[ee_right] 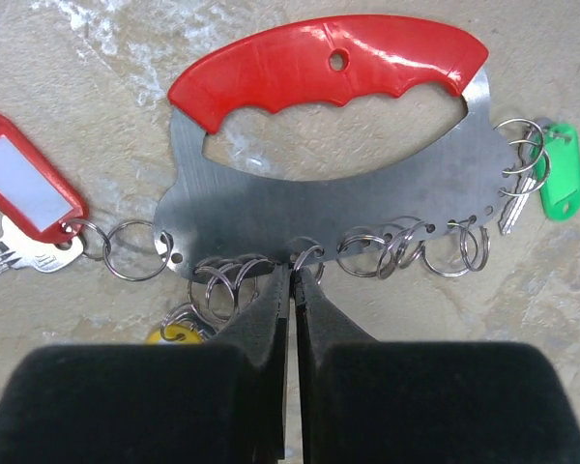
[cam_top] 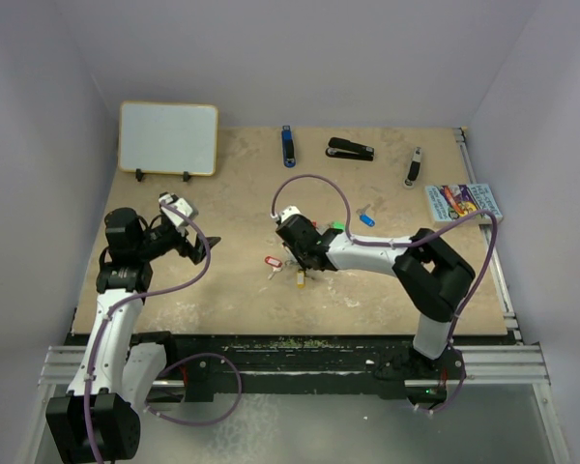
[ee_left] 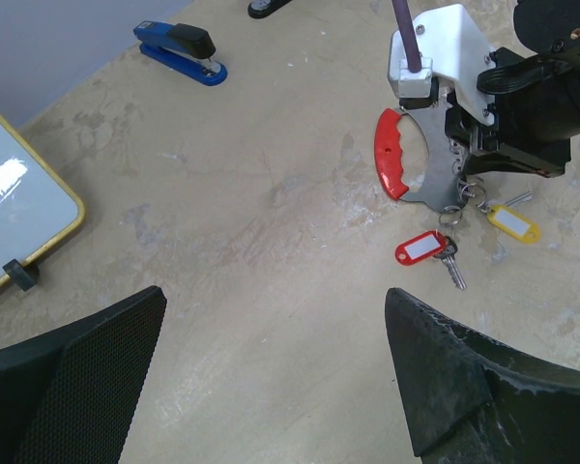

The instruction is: Put the keys on the keyring

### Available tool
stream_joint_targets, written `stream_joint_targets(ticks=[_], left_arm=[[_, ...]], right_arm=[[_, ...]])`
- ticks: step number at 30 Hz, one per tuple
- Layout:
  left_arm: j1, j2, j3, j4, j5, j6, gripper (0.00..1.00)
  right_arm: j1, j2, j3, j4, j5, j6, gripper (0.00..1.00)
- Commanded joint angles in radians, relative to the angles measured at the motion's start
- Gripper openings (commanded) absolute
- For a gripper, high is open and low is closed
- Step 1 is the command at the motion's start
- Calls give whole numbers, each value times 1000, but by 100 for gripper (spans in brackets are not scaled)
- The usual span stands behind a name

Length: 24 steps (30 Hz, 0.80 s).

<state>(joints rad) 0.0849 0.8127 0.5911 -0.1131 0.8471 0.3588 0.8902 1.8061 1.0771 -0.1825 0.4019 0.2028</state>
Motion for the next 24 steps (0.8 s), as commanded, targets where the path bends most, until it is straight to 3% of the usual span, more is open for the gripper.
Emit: stream_joint_targets(ticks=[1, 7, 15, 20, 24], left_arm=[[6, 0, 10, 44, 32, 4, 98], [5, 3, 19, 42, 45, 2, 98], [3, 22, 63, 37, 219, 13, 98], [-23, 32, 52, 138, 357, -124, 98], [-56, 31, 50, 187, 368, -236, 98]], right_arm=[[4, -69, 17, 2, 65, 14, 0], [4, -151, 3, 0, 24, 3, 0], [4, -294, -28, 12, -228, -27, 0], [4, -383, -28, 22, -342, -34, 0], [4, -423, -3, 13, -356, -35, 0]])
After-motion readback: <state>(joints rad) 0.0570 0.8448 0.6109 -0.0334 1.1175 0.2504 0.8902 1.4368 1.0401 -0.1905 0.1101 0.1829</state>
